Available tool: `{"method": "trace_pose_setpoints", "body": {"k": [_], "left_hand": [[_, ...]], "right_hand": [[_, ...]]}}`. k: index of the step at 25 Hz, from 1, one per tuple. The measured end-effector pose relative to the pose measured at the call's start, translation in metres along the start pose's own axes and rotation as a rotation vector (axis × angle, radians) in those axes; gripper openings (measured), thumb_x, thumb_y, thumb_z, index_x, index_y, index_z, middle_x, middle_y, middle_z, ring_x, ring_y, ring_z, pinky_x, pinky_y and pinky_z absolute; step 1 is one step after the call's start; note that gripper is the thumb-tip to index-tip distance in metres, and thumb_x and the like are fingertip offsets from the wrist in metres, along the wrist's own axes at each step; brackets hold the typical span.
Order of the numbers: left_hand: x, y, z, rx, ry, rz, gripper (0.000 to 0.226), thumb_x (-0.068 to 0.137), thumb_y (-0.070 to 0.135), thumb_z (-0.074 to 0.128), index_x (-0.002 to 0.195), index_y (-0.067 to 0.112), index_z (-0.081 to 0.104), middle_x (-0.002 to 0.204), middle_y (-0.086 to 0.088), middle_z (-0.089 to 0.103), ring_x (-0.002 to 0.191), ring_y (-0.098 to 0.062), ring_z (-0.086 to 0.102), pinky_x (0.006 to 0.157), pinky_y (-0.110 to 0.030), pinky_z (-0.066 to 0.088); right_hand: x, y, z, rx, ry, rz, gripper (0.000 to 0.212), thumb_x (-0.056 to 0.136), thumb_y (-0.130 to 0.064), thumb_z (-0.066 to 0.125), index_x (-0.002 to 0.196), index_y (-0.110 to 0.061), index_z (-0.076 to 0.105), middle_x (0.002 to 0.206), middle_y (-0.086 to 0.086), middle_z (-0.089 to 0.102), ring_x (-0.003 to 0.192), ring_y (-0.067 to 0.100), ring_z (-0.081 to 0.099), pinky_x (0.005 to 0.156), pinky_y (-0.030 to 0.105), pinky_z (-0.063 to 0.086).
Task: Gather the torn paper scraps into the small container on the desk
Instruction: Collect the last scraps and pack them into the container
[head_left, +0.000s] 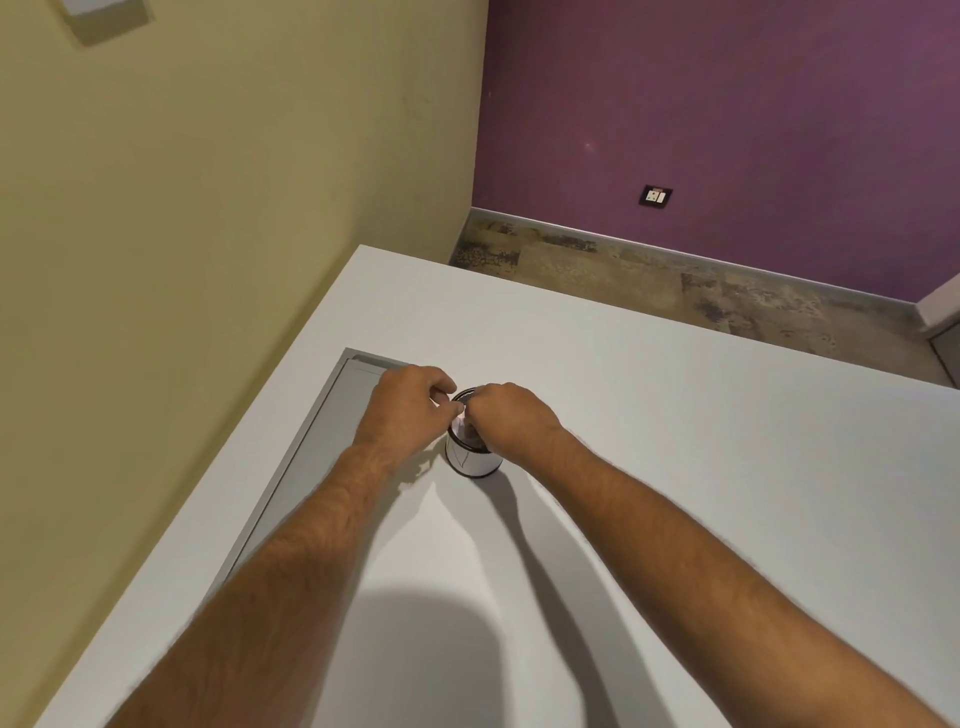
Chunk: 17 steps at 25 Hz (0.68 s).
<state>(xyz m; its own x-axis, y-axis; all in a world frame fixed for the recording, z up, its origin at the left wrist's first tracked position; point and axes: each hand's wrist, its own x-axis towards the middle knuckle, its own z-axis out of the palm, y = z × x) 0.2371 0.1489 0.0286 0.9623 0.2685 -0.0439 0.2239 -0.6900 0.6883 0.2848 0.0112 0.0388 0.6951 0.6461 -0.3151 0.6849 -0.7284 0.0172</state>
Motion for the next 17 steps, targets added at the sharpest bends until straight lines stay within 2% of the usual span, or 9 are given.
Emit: {"method": "trace_pose_setpoints", "body": {"k": [3, 7, 10, 13, 17], "left_hand": [[-0.008, -0.005, 0.002, -0.022, 0.035, -0.022, 0.013, 0.078, 0.023, 0.078, 0.091, 0.020, 0.075, 0.070, 0.015, 0.065, 0.077, -0.012, 0.067, 0.079, -0.028, 0.057], [-0.019, -0.012, 0.003, 0.004, 0.042, -0.020, 0.011, 0.082, 0.024, 0.074, 0.092, 0.021, 0.075, 0.081, 0.006, 0.074, 0.078, -0.013, 0.068, 0.080, -0.035, 0.060], [-0.027, -0.016, 0.000, 0.032, 0.035, -0.004, 0.019, 0.084, 0.027, 0.072, 0.102, 0.023, 0.072, 0.087, 0.008, 0.073, 0.082, -0.013, 0.067, 0.082, -0.037, 0.059], [-0.034, -0.017, -0.006, 0.063, 0.023, 0.010, 0.027, 0.085, 0.028, 0.071, 0.111, 0.025, 0.068, 0.096, 0.008, 0.073, 0.092, -0.015, 0.065, 0.086, -0.039, 0.056], [-0.043, -0.014, -0.014, 0.090, 0.028, 0.017, 0.035, 0.085, 0.027, 0.071, 0.119, 0.025, 0.064, 0.110, 0.006, 0.071, 0.106, -0.018, 0.062, 0.093, -0.041, 0.053]], "right_hand": [[0.000, -0.003, -0.001, 0.033, -0.071, 0.003, 0.012, 0.091, -0.011, 0.049, 0.084, -0.007, 0.058, 0.103, 0.015, 0.066, 0.091, 0.035, 0.064, 0.065, 0.031, 0.040], [-0.002, -0.002, -0.007, 0.006, -0.115, 0.012, 0.016, 0.086, -0.006, 0.051, 0.094, -0.005, 0.065, 0.104, 0.015, 0.066, 0.093, 0.035, 0.064, 0.066, 0.031, 0.041], [-0.007, 0.000, -0.014, -0.032, -0.061, 0.043, 0.019, 0.085, -0.008, 0.058, 0.102, -0.011, 0.067, 0.105, 0.013, 0.065, 0.093, 0.034, 0.064, 0.065, 0.032, 0.043], [-0.014, 0.006, -0.020, -0.062, 0.011, 0.065, 0.033, 0.083, -0.005, 0.061, 0.115, -0.013, 0.064, 0.107, 0.013, 0.064, 0.096, 0.034, 0.064, 0.065, 0.032, 0.044], [-0.028, 0.012, -0.028, 0.051, 0.102, 0.075, 0.038, 0.084, -0.007, 0.060, 0.119, -0.019, 0.062, 0.106, 0.013, 0.066, 0.096, 0.035, 0.063, 0.070, 0.034, 0.047]]}}
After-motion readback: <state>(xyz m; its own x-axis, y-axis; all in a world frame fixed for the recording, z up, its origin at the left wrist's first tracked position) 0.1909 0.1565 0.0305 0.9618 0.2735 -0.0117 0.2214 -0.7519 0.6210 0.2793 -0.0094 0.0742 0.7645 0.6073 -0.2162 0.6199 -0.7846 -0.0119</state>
